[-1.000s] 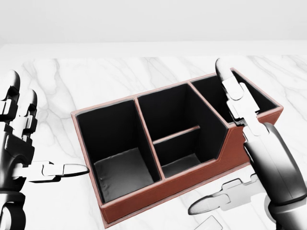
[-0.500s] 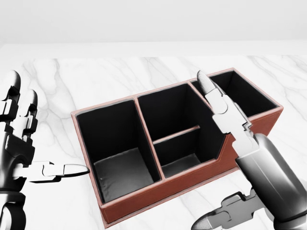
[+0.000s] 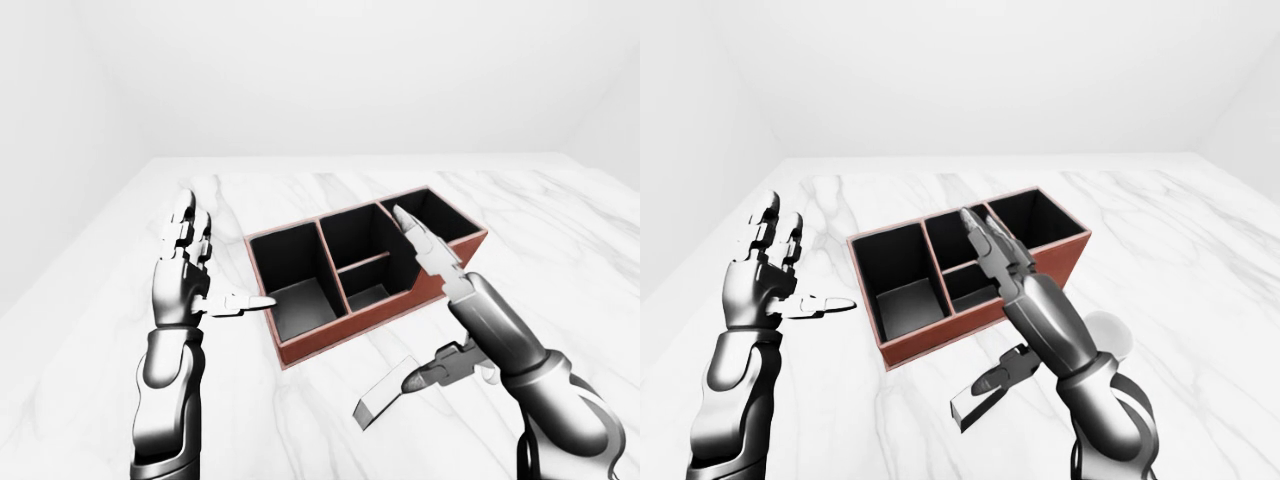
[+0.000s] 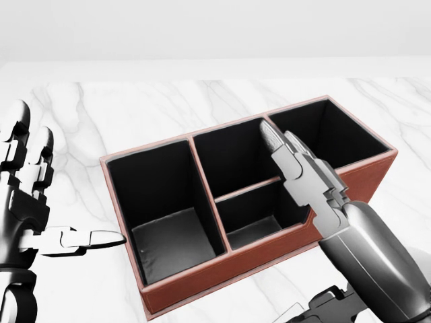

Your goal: Pick up the book and place it in the front compartment of the caddy.

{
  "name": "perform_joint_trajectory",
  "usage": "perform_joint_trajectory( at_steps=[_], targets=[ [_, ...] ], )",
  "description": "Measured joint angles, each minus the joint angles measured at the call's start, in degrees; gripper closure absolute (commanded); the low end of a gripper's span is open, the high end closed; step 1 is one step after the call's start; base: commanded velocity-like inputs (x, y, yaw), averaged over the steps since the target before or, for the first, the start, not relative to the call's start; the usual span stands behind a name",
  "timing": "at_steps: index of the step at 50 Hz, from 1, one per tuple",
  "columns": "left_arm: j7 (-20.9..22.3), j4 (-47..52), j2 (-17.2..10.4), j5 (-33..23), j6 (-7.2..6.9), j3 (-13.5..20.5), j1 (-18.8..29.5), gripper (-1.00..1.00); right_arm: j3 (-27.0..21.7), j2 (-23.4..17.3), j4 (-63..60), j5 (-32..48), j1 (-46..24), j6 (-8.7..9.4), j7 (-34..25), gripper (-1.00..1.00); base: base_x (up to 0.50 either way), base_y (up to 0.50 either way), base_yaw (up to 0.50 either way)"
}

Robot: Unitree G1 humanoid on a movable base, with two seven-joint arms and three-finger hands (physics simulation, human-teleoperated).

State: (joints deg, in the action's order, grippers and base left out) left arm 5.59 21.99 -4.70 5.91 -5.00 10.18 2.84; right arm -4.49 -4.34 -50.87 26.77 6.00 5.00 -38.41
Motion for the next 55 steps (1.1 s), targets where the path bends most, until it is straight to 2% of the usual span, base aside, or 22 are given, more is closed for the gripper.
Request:
perform_joint_trajectory(
  at_steps=[55],
  targets=[
    [0.05,0.06,-0.06,0.01,0.00,0.10,0.06,-0.96,5.44,1.08,5.19,4.65,7.22,0.00,1.38,-1.00,0.00,0.00,0.00]
  ],
)
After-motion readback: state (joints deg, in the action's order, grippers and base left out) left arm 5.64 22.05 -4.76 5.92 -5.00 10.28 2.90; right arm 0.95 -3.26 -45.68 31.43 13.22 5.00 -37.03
